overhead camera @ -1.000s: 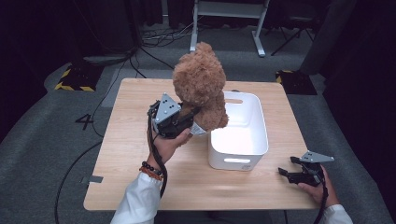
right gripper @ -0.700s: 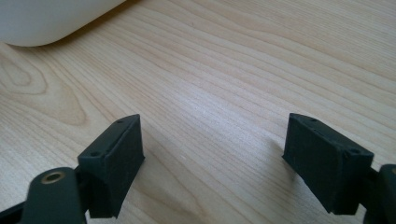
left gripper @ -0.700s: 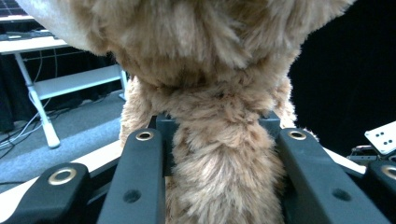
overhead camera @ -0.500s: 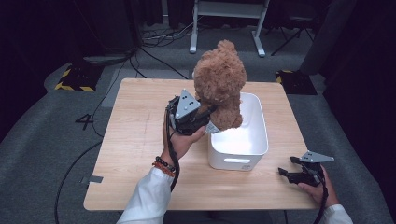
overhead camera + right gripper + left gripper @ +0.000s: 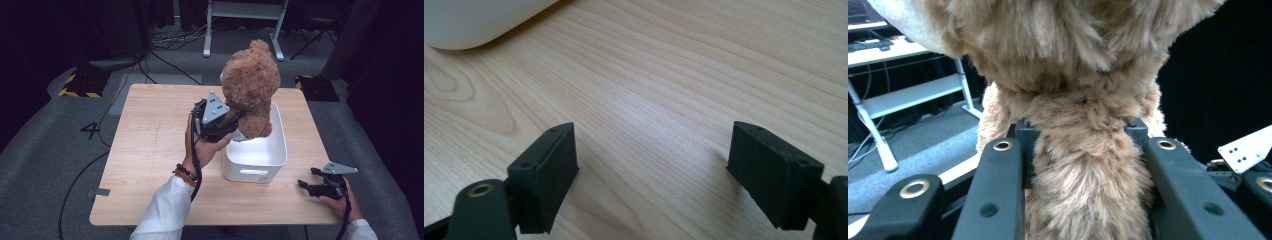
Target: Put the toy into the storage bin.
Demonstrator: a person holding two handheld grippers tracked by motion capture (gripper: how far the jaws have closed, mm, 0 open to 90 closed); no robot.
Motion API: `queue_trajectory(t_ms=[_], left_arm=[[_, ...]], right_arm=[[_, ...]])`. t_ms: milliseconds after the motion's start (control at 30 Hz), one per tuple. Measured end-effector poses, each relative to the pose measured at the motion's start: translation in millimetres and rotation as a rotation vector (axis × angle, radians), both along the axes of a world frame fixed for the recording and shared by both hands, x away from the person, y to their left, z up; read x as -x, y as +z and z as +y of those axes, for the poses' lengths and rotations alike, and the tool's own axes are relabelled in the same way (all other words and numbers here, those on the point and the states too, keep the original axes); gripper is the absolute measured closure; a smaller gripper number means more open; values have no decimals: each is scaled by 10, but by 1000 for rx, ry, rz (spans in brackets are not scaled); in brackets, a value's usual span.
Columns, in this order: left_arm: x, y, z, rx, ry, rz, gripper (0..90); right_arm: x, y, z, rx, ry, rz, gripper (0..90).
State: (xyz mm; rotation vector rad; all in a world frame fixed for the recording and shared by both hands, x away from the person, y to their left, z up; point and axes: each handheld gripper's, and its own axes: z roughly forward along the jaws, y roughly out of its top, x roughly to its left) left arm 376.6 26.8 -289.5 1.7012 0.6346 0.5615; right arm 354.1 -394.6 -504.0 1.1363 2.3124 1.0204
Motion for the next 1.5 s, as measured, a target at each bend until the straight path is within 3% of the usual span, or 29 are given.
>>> queue_trajectory(t_ms=[433, 867, 1500], left_arm=[[-44, -22, -361, -23, -48, 9, 657], [-80, -218, -674, -86, -68, 42, 654], [-160, -583, -833, -203, -78, 132, 650]], right_arm=[[-1, 0, -1, 0, 0, -1, 196], [-1, 0, -1, 0, 1, -1, 196], [-1, 0, -1, 0, 1, -2, 198]])
